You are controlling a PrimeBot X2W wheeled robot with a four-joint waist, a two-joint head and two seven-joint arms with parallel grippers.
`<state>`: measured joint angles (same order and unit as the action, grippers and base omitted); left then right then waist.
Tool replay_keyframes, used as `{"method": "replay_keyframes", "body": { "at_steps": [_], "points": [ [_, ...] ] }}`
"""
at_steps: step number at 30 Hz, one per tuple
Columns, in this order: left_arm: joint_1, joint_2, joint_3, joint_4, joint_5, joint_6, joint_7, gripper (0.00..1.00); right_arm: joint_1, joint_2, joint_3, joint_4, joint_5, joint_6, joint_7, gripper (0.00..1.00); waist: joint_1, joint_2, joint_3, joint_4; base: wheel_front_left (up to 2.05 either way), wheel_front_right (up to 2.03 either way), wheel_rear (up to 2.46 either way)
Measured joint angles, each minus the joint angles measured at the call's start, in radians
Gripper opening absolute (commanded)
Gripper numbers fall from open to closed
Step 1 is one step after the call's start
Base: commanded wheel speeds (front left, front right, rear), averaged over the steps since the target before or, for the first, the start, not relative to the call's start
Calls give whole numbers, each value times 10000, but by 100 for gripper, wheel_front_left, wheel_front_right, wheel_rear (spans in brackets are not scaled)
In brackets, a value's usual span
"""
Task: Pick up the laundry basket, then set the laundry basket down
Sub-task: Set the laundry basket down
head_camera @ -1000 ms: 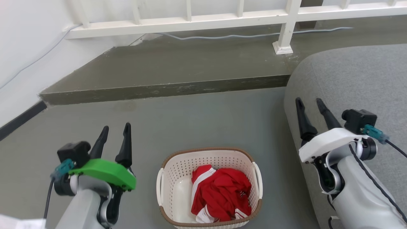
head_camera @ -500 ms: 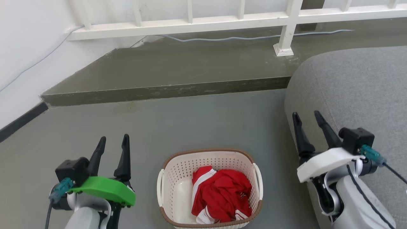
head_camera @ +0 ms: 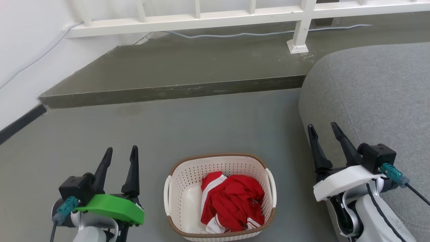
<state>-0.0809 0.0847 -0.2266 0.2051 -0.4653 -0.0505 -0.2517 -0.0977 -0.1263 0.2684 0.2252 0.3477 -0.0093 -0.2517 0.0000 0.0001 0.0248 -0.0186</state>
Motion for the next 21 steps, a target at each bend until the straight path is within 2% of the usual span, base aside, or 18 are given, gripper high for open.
{"method": "replay_keyframes", "body": {
  "at_steps": [21],
  "points": [
    [292,-190,299,-244,485,-211,0,100,324,257,-437,-299,-407,209,0,100,0,0,165,-22,0,0,0]
  ]
}}
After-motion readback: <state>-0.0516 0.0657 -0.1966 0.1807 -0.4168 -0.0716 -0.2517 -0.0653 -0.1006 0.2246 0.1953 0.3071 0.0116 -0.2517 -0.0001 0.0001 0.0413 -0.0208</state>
